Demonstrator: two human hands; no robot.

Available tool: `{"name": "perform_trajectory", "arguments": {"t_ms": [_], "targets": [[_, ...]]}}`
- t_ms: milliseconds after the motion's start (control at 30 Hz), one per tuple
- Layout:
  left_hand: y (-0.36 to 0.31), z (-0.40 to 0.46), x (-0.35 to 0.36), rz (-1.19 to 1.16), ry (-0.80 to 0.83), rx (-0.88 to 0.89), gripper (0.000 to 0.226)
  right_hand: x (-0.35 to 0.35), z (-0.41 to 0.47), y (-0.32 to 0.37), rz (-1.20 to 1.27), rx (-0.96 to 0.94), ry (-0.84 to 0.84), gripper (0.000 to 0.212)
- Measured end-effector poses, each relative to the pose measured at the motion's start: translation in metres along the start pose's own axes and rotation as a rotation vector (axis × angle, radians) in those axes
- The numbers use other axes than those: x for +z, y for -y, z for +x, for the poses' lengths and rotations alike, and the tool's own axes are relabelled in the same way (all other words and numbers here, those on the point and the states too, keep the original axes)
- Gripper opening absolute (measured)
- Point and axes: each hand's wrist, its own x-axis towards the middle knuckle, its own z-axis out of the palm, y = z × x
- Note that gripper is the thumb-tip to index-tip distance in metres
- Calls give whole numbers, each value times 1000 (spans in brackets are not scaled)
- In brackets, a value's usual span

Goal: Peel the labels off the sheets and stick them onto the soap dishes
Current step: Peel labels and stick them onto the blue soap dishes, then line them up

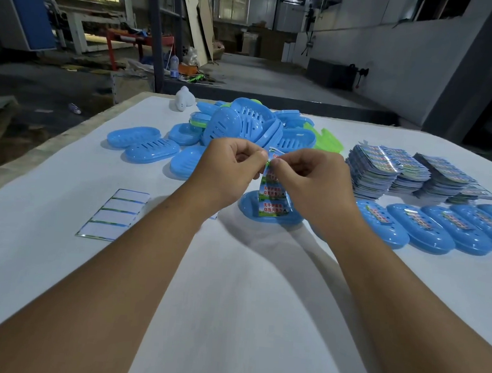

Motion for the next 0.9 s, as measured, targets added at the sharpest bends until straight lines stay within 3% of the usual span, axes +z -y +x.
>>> {"name": "perform_trajectory", "arguments": {"t_ms": [900], "targets": [[4, -3, 8, 130, 58, 50, 23, 0, -5, 9, -115, 28, 25, 21]]}}
